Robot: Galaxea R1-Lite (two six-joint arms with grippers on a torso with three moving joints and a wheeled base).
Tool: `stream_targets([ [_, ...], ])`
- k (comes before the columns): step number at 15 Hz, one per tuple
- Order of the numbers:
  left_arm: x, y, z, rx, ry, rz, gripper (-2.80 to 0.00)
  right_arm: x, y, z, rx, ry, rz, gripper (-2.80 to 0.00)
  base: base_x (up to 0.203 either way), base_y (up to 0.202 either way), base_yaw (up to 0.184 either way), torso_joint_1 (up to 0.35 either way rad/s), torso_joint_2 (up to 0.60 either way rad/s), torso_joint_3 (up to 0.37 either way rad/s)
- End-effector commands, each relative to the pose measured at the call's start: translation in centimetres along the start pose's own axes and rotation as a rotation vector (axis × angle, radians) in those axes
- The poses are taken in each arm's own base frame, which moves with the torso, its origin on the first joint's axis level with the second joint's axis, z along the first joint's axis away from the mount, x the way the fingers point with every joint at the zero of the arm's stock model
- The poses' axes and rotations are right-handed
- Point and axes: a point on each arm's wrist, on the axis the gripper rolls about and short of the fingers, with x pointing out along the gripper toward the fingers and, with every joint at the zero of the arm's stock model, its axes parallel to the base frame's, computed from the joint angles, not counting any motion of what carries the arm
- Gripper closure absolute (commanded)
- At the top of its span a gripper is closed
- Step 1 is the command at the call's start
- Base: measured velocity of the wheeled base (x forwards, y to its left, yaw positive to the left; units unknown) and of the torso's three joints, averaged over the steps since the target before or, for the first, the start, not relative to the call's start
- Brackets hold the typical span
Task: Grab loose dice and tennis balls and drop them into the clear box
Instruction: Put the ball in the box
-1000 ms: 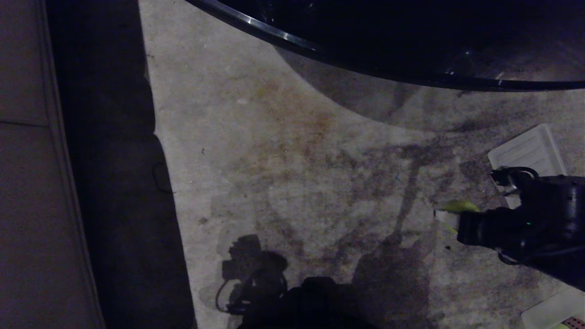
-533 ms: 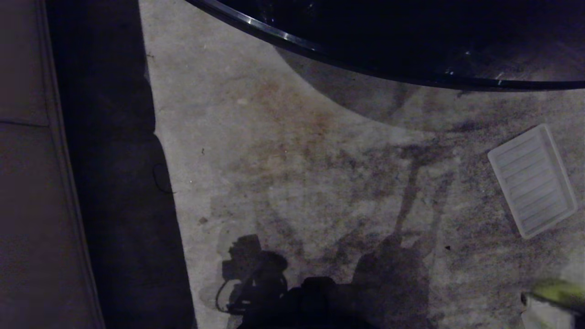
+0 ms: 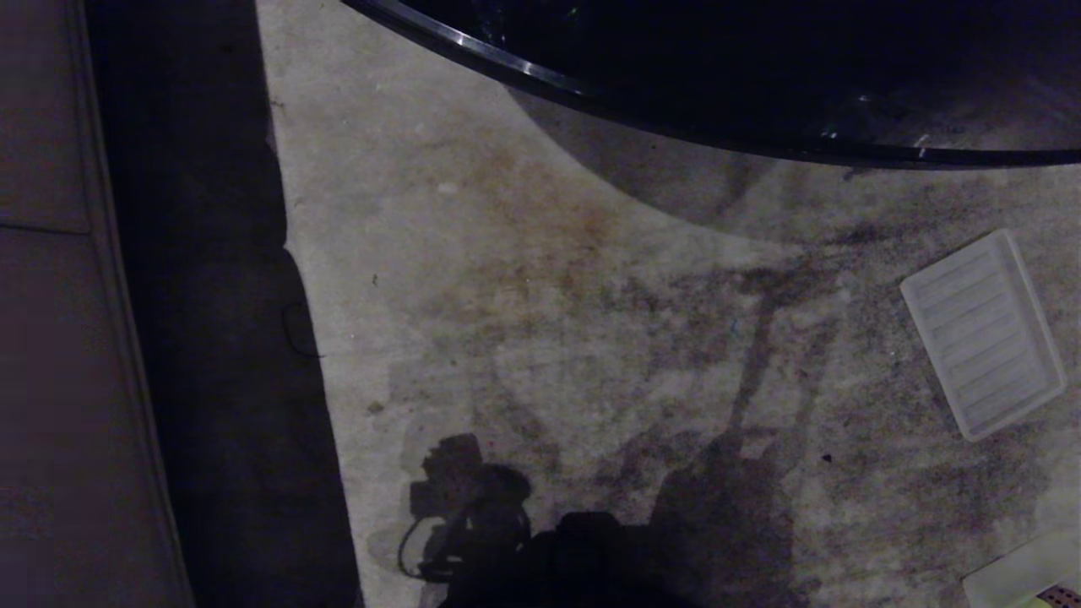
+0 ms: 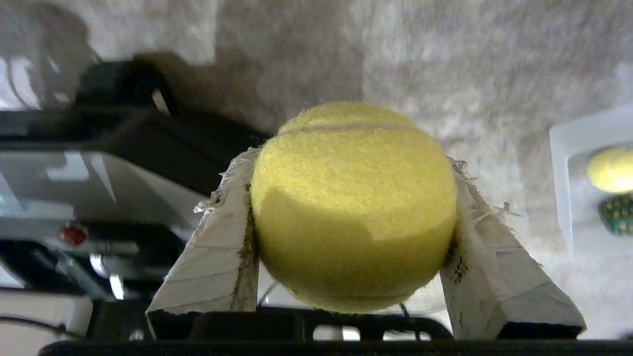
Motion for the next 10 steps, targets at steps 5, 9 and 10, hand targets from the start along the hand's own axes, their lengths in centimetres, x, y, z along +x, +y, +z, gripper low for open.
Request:
stream_targets([
  [5, 0.0, 0.0, 0.0, -0.001, 0.001, 0.001, 0.00, 0.1, 0.0, -0.5, -0.007, -0.007, 0.004, 0.00, 0.000, 0.000, 0.000, 0.000, 0.00, 0.000],
  [9, 0.0, 0.0, 0.0, -0.001, 0.001, 0.001, 0.00, -0.8, 0.2, -1.1, 0.013, -0.132, -0.100, 0.00, 0.000, 0.000, 0.000, 0.000, 0.00, 0.000],
  [10, 0.0, 0.0, 0.0, -0.002, 0.001, 0.001, 0.00, -1.2, 0.2, -1.5, -0.002, -0.195, -0.091, 0.00, 0.000, 0.000, 0.000, 0.000, 0.00, 0.000],
])
